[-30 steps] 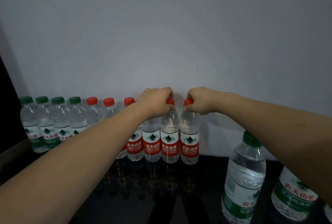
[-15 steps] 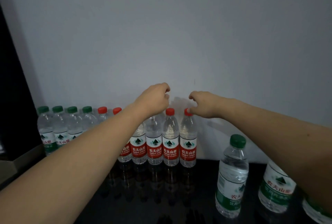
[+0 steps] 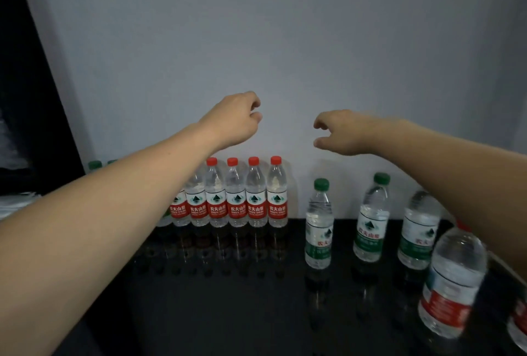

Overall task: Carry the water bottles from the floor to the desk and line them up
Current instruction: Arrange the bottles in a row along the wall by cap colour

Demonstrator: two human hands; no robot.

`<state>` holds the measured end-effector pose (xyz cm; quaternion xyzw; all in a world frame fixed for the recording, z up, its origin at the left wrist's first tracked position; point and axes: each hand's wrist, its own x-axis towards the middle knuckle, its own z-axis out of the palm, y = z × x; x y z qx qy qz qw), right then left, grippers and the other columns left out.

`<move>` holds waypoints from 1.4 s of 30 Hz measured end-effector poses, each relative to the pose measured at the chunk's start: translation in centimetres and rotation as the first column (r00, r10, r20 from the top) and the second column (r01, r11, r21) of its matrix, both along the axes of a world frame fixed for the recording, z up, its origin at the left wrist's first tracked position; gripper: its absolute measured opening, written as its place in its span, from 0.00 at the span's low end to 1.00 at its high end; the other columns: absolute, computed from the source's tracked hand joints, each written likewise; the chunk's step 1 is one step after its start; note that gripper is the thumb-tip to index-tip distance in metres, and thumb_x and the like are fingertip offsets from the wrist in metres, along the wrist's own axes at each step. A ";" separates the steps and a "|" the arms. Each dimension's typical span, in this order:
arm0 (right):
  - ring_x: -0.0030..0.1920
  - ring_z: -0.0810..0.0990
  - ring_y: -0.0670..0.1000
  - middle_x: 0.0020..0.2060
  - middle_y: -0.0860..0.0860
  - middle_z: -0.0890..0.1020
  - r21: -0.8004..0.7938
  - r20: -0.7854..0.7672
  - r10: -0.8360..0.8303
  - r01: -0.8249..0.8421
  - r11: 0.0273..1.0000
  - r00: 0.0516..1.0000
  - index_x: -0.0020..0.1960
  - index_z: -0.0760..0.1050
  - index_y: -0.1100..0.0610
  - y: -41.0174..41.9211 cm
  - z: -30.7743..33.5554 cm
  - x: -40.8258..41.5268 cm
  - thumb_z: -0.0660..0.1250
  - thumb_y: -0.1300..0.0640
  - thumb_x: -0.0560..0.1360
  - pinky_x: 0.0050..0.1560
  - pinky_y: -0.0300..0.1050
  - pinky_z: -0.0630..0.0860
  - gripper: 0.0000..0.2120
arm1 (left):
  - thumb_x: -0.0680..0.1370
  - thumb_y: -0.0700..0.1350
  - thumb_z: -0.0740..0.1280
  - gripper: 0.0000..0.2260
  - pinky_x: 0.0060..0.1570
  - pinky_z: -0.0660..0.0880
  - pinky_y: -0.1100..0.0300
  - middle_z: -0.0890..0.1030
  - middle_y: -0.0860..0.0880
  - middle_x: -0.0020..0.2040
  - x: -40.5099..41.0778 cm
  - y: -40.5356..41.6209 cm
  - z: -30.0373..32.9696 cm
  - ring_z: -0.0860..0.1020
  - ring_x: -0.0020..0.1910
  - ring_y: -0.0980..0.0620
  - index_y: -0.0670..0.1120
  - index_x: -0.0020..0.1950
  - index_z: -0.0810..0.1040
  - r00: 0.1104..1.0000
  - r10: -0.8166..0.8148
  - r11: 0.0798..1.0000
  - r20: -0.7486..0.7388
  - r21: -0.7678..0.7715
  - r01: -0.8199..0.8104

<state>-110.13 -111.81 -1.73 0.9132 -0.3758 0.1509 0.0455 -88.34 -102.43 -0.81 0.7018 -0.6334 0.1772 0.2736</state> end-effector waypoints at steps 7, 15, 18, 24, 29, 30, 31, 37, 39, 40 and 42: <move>0.67 0.70 0.57 0.69 0.55 0.71 0.049 -0.057 -0.100 0.103 0.993 0.993 0.72 0.65 0.56 1.8 -0.7 -6.5 0.62 0.50 0.79 0.64 0.49 0.68 0.23 | 0.80 0.49 0.62 0.16 0.53 0.68 0.60 0.78 0.46 0.62 -5.0 1.4 -0.6 0.76 0.58 0.46 0.44 0.66 0.73 1.000 0.001 0.995 0.007 0.096 -0.001; 0.67 0.71 0.57 0.69 0.56 0.71 0.139 -0.130 -0.228 0.246 0.959 0.965 0.73 0.63 0.56 0.2 -2.9 -10.6 0.61 0.52 0.79 0.63 0.50 0.68 0.23 | 0.79 0.53 0.64 0.22 0.60 0.71 0.55 0.76 0.45 0.66 -11.0 -1.0 -3.7 0.75 0.62 0.46 0.44 0.70 0.71 0.999 -0.047 0.948 0.021 0.316 0.038; 0.67 0.71 0.57 0.69 0.56 0.71 0.157 -0.154 -0.239 0.263 0.952 0.959 0.73 0.63 0.56 -0.8 -4.0 -10.7 0.61 0.53 0.79 0.62 0.49 0.68 0.24 | 0.79 0.55 0.65 0.23 0.60 0.73 0.51 0.76 0.46 0.66 -11.9 -2.4 -5.4 0.75 0.62 0.46 0.46 0.71 0.70 0.998 -0.040 0.919 0.058 0.393 0.014; 0.63 0.73 0.58 0.66 0.58 0.74 0.204 -0.198 -0.260 0.299 0.932 0.945 0.70 0.66 0.60 -3.7 -6.5 -9.6 0.61 0.52 0.79 0.61 0.49 0.72 0.22 | 0.79 0.58 0.62 0.22 0.51 0.76 0.51 0.78 0.45 0.59 -13.0 -5.9 -8.2 0.77 0.54 0.45 0.45 0.66 0.72 0.977 -0.003 0.866 0.212 0.490 -0.104; 0.51 0.76 0.56 0.58 0.56 0.77 0.247 -0.232 -0.276 0.330 0.911 0.933 0.65 0.70 0.62 -5.6 -7.8 -8.8 0.60 0.50 0.80 0.47 0.46 0.70 0.20 | 0.79 0.58 0.62 0.16 0.33 0.70 0.58 0.75 0.50 0.41 -13.0 -8.1 -9.7 0.76 0.40 0.50 0.46 0.54 0.76 0.967 -0.002 0.840 0.255 0.525 -0.137; 0.47 0.75 0.55 0.52 0.55 0.78 0.246 -0.227 -0.278 0.332 0.911 0.933 0.63 0.70 0.62 -5.9 -7.9 -8.6 0.60 0.50 0.80 0.45 0.46 0.69 0.19 | 0.79 0.58 0.63 0.16 0.32 0.69 0.58 0.75 0.51 0.39 -13.0 -8.5 -9.9 0.76 0.39 0.51 0.46 0.52 0.76 0.968 -0.003 0.839 0.251 0.528 -0.135; 0.45 0.73 0.54 0.46 0.54 0.76 0.236 -0.220 -0.289 0.338 0.911 0.932 0.61 0.71 0.62 -6.2 -8.1 -8.3 0.60 0.49 0.80 0.44 0.46 0.68 0.18 | 0.79 0.57 0.64 0.15 0.31 0.68 0.58 0.74 0.50 0.39 -12.9 -8.8 -10.1 0.75 0.38 0.52 0.45 0.51 0.76 0.972 -0.001 0.839 0.234 0.529 -0.127; 0.48 0.75 0.54 0.54 0.54 0.79 0.182 -0.224 -0.394 0.436 0.882 0.891 0.55 0.74 0.59 -7.8 -9.5 -7.6 0.57 0.49 0.81 0.47 0.46 0.70 0.15 | 0.77 0.56 0.68 0.14 0.31 0.68 0.60 0.76 0.50 0.40 -12.3 -9.5 -11.0 0.76 0.37 0.53 0.46 0.48 0.74 0.997 -0.005 0.839 0.081 0.542 -0.040; 0.46 0.76 0.53 0.51 0.53 0.79 0.170 -0.246 -0.422 0.467 0.868 0.873 0.52 0.75 0.59 -8.2 -10.1 -7.7 0.59 0.51 0.81 0.45 0.45 0.71 0.12 | 0.77 0.56 0.68 0.13 0.31 0.69 0.60 0.77 0.50 0.40 -12.0 -9.5 -11.3 0.76 0.36 0.53 0.46 0.46 0.74 0.998 -0.021 0.843 0.061 0.537 -0.015; 0.45 0.77 0.53 0.50 0.54 0.80 0.175 -0.238 -0.427 0.471 0.865 0.873 0.51 0.75 0.59 -8.4 -10.2 -7.7 0.60 0.52 0.80 0.44 0.45 0.71 0.11 | 0.77 0.55 0.68 0.13 0.32 0.70 0.59 0.77 0.49 0.40 -11.8 -9.5 -11.4 0.76 0.37 0.53 0.46 0.47 0.74 0.998 -0.029 0.846 0.050 0.533 -0.001; 0.45 0.77 0.53 0.50 0.54 0.80 0.200 -0.193 -0.414 0.449 0.871 0.890 0.50 0.75 0.59 -8.7 -10.0 -7.5 0.62 0.53 0.79 0.43 0.44 0.72 0.09 | 0.77 0.54 0.68 0.12 0.35 0.73 0.58 0.78 0.49 0.43 -11.3 -9.5 -11.3 0.77 0.39 0.51 0.45 0.49 0.75 0.999 -0.044 0.851 0.028 0.525 0.023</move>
